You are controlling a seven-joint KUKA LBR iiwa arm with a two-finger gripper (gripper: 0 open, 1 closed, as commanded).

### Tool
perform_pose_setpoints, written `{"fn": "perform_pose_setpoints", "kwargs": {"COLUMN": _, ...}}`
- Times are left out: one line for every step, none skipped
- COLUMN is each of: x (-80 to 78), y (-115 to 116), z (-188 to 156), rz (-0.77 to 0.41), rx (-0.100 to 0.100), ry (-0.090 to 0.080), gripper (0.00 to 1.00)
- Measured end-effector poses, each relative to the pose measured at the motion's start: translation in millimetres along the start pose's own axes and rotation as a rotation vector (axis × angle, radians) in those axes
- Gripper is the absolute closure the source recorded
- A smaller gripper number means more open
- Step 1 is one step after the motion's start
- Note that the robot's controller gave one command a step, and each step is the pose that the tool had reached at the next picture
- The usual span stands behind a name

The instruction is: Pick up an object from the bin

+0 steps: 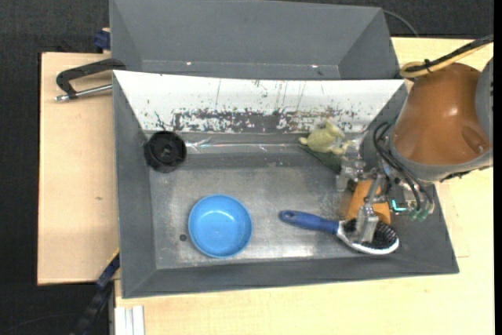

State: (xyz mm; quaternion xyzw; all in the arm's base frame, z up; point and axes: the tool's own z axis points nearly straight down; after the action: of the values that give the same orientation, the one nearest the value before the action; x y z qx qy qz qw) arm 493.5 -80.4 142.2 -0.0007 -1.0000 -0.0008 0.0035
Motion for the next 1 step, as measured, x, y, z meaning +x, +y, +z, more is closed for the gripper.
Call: {"fn": "perform_pose_setpoints", "kwargs": {"x": -0.6, "y": 17.5, "z": 75.1, "rz": -0.117, "rx": -0.001, "ry": -0.001, "gripper": 0.00}}
